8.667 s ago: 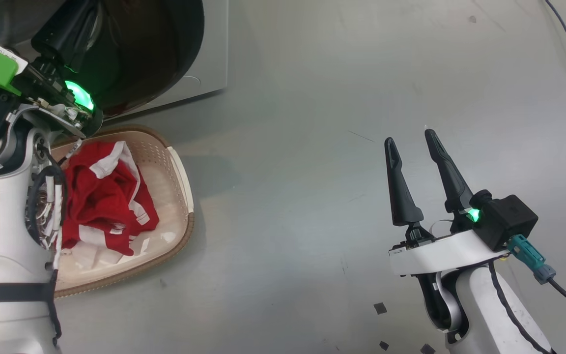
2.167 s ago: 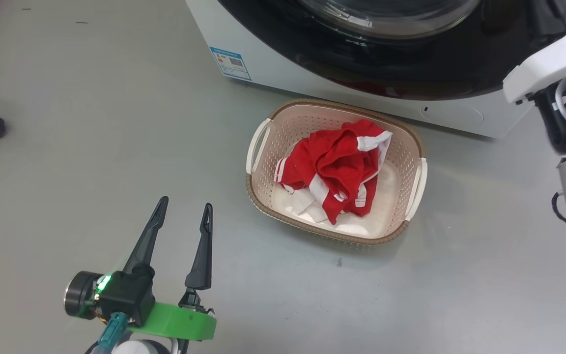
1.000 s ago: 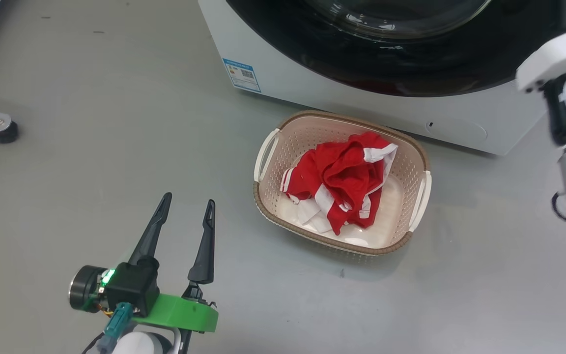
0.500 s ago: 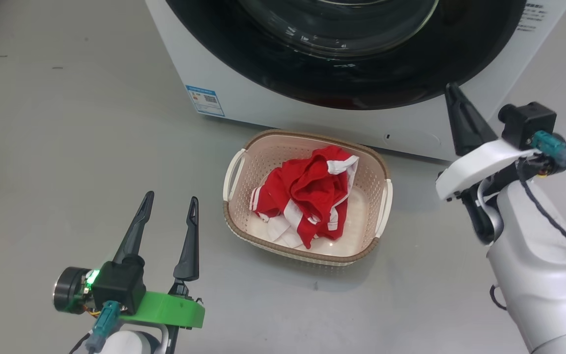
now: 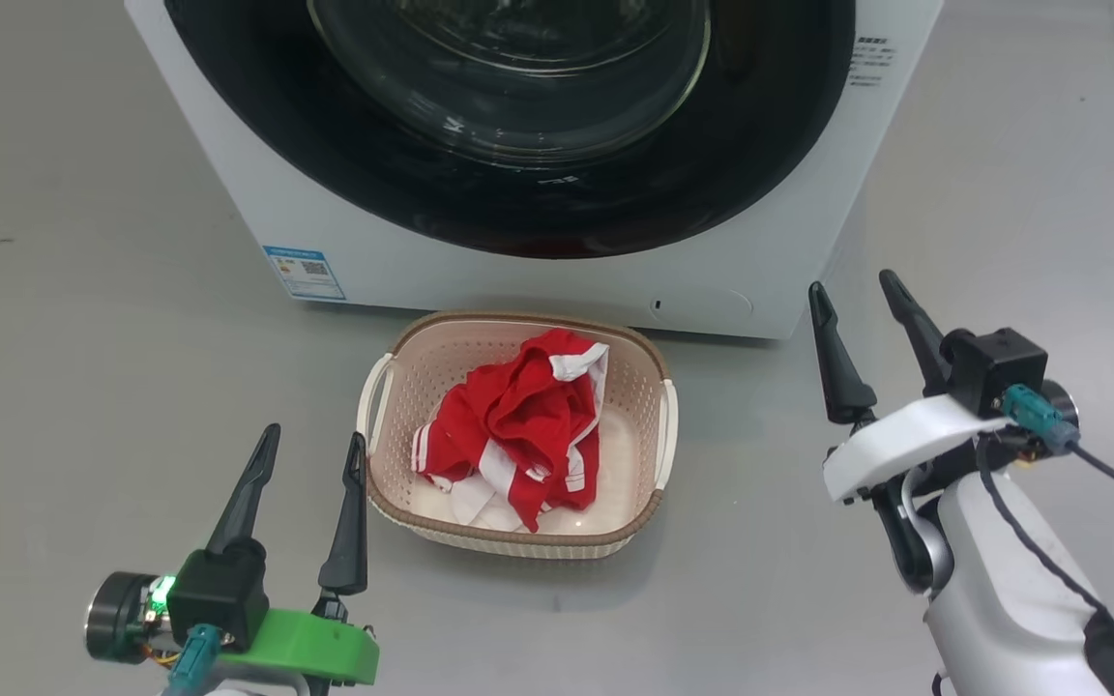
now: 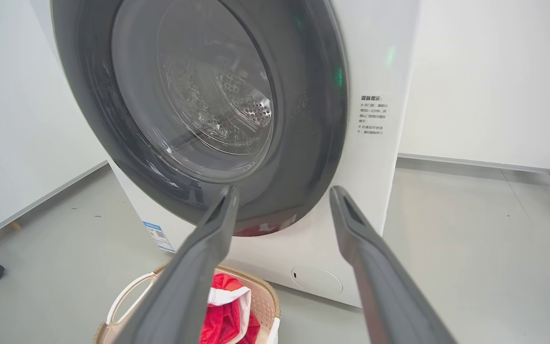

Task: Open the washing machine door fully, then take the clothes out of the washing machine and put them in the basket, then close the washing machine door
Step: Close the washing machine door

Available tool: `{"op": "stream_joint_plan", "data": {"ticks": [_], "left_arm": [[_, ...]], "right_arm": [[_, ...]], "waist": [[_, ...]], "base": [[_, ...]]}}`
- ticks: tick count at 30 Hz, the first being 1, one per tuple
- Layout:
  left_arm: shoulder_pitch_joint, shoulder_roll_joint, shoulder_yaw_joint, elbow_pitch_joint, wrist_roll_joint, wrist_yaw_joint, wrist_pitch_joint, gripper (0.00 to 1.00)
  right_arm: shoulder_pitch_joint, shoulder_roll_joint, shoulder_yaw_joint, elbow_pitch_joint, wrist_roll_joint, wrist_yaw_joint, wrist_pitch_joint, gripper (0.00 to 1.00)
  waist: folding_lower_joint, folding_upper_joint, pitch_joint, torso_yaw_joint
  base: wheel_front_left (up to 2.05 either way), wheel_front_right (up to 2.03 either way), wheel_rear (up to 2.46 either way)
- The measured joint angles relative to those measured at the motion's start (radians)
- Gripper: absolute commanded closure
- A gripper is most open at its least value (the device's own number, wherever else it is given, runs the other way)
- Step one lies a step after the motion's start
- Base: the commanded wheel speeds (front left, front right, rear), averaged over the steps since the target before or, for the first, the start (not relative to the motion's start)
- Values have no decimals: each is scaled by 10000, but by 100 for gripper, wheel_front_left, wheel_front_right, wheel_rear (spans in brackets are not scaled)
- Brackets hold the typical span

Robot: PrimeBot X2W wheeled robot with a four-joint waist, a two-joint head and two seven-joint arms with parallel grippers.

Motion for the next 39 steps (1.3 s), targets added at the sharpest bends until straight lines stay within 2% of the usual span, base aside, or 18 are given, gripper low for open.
{"op": "stream_joint_plan", "data": {"ticks": [13, 16, 19, 29, 39], "left_arm": [[832, 90, 117, 142, -71, 29, 48, 0], [964, 90, 105, 140, -75, 29, 59, 0], [1065, 88, 50, 138, -75, 29, 134, 0], [1451, 90, -8, 146, -161, 59, 324, 0], [1687, 94, -151, 31, -161, 73, 537, 0]], "right_arm": [[2242, 270, -69, -1457, -38, -418, 0, 0], [2643, 284, -71, -1756, -58, -428, 0, 0], [3044, 305, -127, -2029, -102, -604, 0, 0], [4428, 364, -54, -2558, -105, -782, 2, 0], [4882, 397, -79, -3166, -138, -940, 0, 0]], "waist": [[0, 0, -834, -1086], [0, 0, -994, -1273], [0, 0, -1152, -1410], [0, 0, -1672, -1662], [0, 0, -1922, -1557]], "base": [[0, 0, 0], [0, 0, 0], [0, 0, 0], [0, 0, 0], [0, 0, 0]]}}
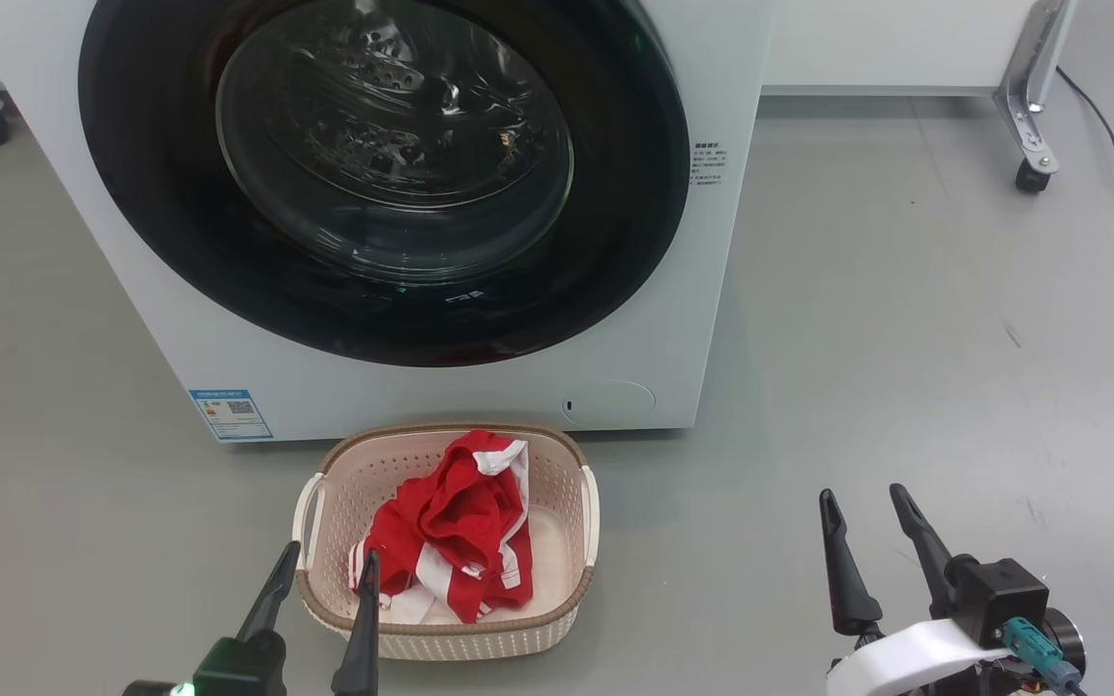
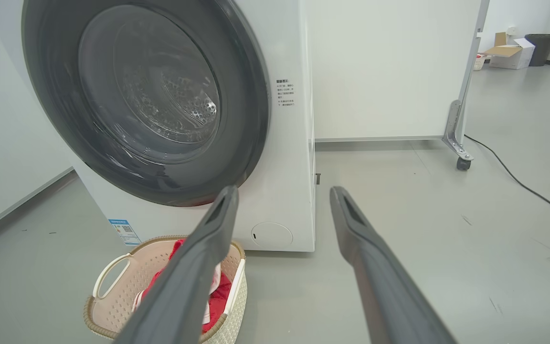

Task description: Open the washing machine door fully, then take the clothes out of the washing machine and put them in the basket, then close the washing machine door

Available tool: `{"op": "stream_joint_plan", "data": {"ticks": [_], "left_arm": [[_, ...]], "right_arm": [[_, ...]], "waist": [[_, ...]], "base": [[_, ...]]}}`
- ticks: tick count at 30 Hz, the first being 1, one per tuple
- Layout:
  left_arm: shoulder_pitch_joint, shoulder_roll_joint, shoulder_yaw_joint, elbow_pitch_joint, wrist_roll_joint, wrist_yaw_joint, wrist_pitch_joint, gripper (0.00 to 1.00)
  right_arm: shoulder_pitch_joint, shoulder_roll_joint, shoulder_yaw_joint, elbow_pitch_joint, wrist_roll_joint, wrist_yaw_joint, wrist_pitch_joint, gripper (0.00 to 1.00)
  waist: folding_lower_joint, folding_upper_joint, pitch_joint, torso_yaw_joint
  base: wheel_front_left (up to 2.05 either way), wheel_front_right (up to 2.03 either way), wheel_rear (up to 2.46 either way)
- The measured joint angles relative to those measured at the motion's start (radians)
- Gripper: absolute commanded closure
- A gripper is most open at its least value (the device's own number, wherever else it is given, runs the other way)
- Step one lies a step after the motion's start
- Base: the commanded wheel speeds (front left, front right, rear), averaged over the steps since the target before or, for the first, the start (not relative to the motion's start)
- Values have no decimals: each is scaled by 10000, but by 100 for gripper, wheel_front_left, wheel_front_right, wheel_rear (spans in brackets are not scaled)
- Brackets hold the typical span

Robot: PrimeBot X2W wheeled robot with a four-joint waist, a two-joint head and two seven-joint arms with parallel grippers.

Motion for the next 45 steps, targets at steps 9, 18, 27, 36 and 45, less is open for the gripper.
{"op": "stream_joint_plan", "data": {"ticks": [9, 18, 27, 36, 45], "left_arm": [[138, 12, 58, -199, 2, 0, 38, 0], [146, 44, 107, -349, 12, 10, 81, 0], [170, 61, 130, -468, 13, 56, 130, 0], [254, 56, 132, -520, 29, 58, 140, 100], [453, -38, -21, -211, -251, 42, 134, 100]], "right_arm": [[320, 36, 33, -274, -50, -6, 0, 0], [486, 56, 71, -449, -58, -104, 0, 0], [618, 69, 73, -548, -67, -196, 0, 0], [764, 77, 75, -594, -65, -265, 2, 100], [1001, 130, 146, -293, 238, -251, 6, 100]], "waist": [[0, 0, -13, 108], [0, 0, -7, 91], [0, 0, 5, 33], [0, 0, 21, -17], [0, 0, 35, -41]], "base": [[0, 0, 0], [0, 0, 0], [0, 0, 0], [0, 0, 0], [0, 0, 0]]}}
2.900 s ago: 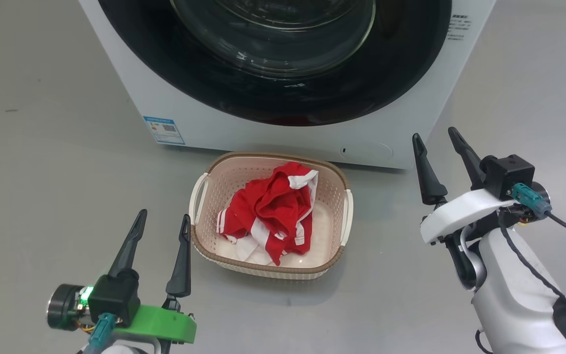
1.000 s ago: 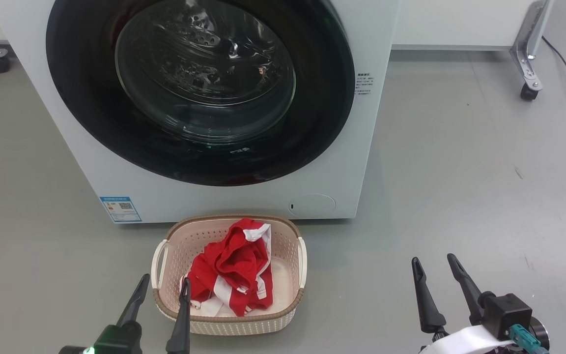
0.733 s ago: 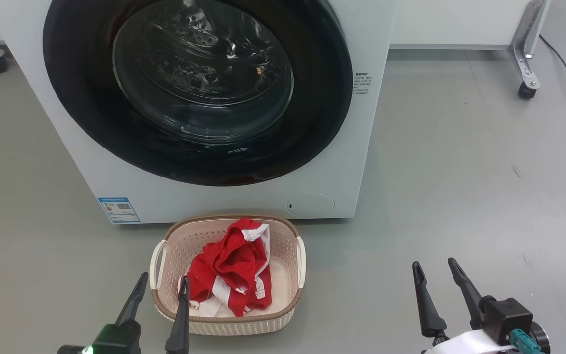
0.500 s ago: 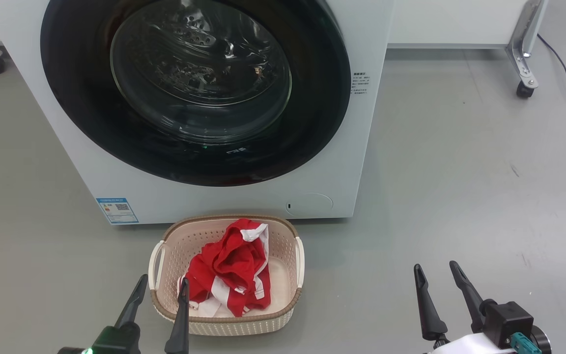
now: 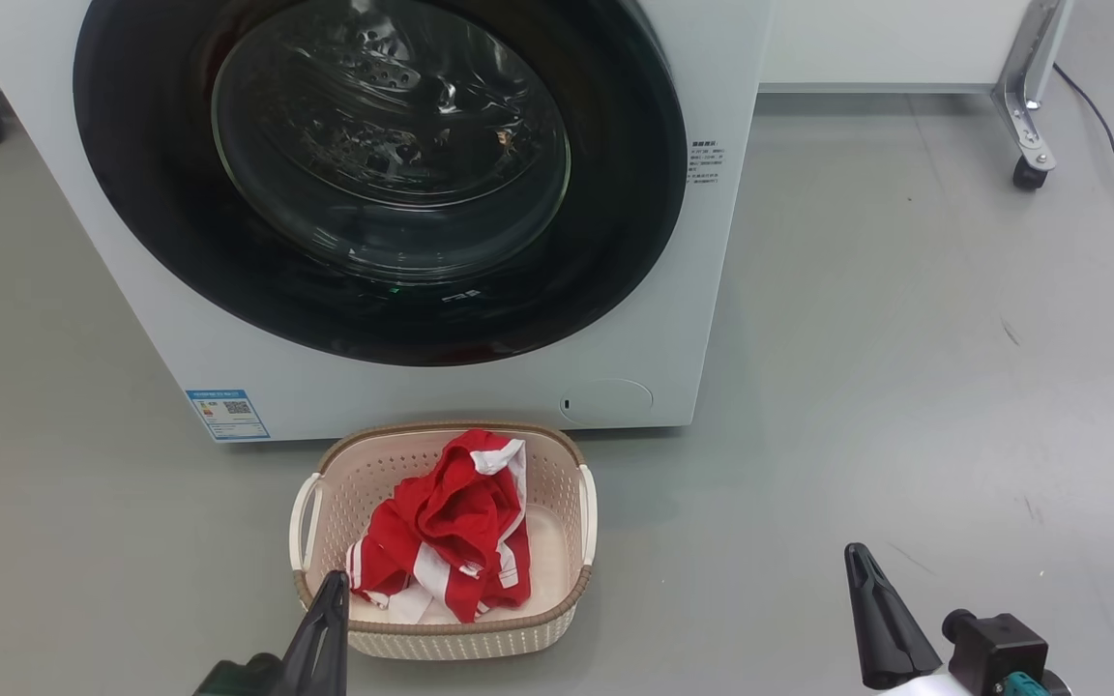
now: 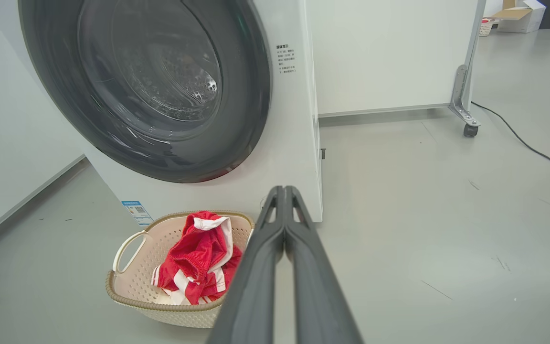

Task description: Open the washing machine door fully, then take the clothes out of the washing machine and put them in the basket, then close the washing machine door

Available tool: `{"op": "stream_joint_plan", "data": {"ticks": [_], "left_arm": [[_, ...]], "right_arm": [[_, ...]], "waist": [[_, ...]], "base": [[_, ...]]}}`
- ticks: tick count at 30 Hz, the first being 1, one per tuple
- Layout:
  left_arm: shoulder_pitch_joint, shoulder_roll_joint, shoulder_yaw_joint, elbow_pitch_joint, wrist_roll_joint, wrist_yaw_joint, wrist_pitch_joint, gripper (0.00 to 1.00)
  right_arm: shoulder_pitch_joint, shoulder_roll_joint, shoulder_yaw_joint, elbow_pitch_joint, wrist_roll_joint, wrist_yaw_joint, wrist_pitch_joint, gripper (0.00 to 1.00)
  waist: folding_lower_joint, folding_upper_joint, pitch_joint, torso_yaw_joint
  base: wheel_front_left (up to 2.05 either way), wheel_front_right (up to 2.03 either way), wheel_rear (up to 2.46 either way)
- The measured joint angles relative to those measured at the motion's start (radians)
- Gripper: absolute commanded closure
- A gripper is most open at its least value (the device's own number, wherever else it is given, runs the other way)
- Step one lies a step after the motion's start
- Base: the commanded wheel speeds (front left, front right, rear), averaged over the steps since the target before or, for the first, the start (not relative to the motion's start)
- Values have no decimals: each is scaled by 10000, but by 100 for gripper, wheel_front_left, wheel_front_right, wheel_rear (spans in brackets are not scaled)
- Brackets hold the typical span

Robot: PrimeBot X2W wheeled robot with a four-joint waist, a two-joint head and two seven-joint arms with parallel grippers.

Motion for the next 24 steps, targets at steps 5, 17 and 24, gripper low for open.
{"op": "stream_joint_plan", "data": {"ticks": [5, 17, 24], "left_arm": [[105, -12, -19, -119, -629, -107, -10, 100], [87, -42, 422, -146, -2591, -236, 178, 100], [-12, -35, 644, -35, -3639, -322, 368, 100]], "right_arm": [[17, 0, 10, -169, 612, 88, 0, 100], [-25, 2, -385, -242, 2541, 167, 324, 100], [-116, -54, -606, -236, 3536, 176, 545, 100]], "waist": [[0, 0, 19, -20], [0, 0, 47, -63], [0, 0, 58, -90]], "base": [[0, 0, 0], [0, 0, 0], [0, 0, 0]]}}
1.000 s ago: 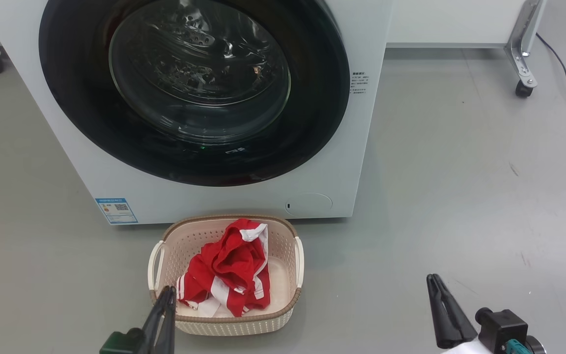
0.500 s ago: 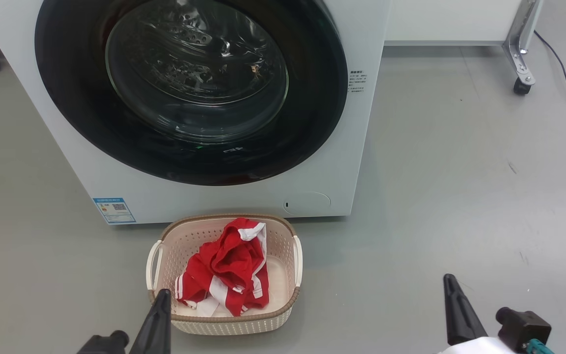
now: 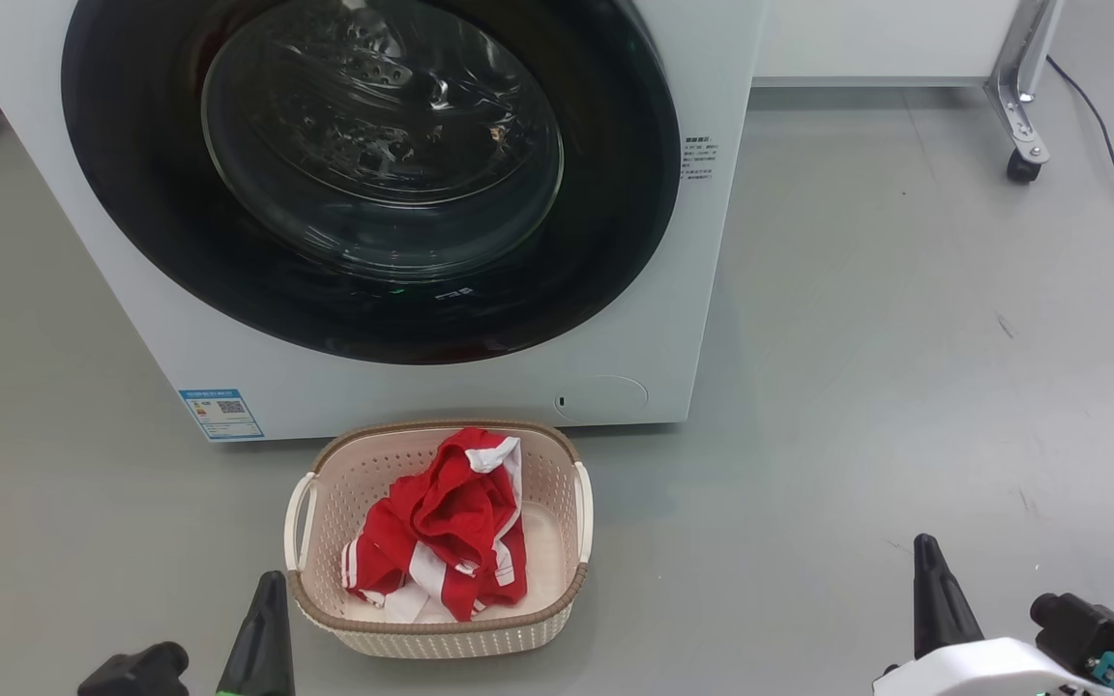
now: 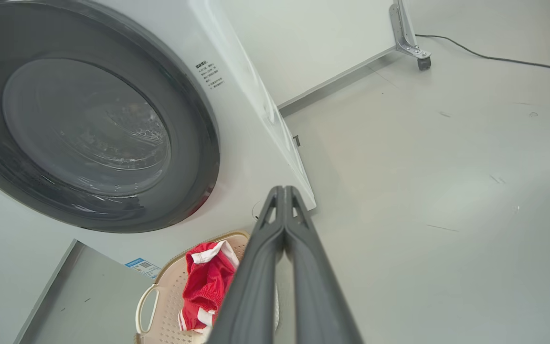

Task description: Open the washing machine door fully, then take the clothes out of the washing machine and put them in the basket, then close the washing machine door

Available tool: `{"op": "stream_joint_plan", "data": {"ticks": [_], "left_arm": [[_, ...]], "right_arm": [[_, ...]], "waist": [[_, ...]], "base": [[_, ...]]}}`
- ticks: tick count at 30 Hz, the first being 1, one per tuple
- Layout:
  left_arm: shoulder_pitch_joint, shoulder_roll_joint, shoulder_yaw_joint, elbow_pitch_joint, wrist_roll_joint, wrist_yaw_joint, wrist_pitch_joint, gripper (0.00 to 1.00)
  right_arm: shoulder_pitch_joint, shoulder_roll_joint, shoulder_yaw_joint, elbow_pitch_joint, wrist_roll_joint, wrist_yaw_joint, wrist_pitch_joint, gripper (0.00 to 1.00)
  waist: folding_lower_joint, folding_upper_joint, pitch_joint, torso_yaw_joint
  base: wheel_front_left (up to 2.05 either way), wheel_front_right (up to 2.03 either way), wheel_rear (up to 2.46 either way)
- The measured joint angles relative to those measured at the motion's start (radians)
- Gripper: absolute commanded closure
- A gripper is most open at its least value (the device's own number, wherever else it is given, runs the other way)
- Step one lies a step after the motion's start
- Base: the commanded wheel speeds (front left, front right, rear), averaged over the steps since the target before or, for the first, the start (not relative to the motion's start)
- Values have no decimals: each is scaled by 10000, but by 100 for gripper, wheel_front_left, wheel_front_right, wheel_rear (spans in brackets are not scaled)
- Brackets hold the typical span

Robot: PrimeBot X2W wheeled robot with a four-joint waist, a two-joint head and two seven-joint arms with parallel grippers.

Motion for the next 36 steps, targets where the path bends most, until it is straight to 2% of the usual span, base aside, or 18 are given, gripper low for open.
{"op": "stream_joint_plan", "data": {"ticks": [11, 36], "left_arm": [[-241, 48, 309, 244, -1532, -251, 251, 100], [-1031, 176, 974, 999, -5191, -792, 859, 100]], "right_arm": [[-316, -167, -301, 107, 1538, 92, 351, 100], [-1055, -368, -951, 579, 5149, 531, 1078, 100]], "waist": [[0, 0, 14, -42], [0, 0, 37, -139]], "base": [[0, 0, 0], [0, 0, 0]]}}
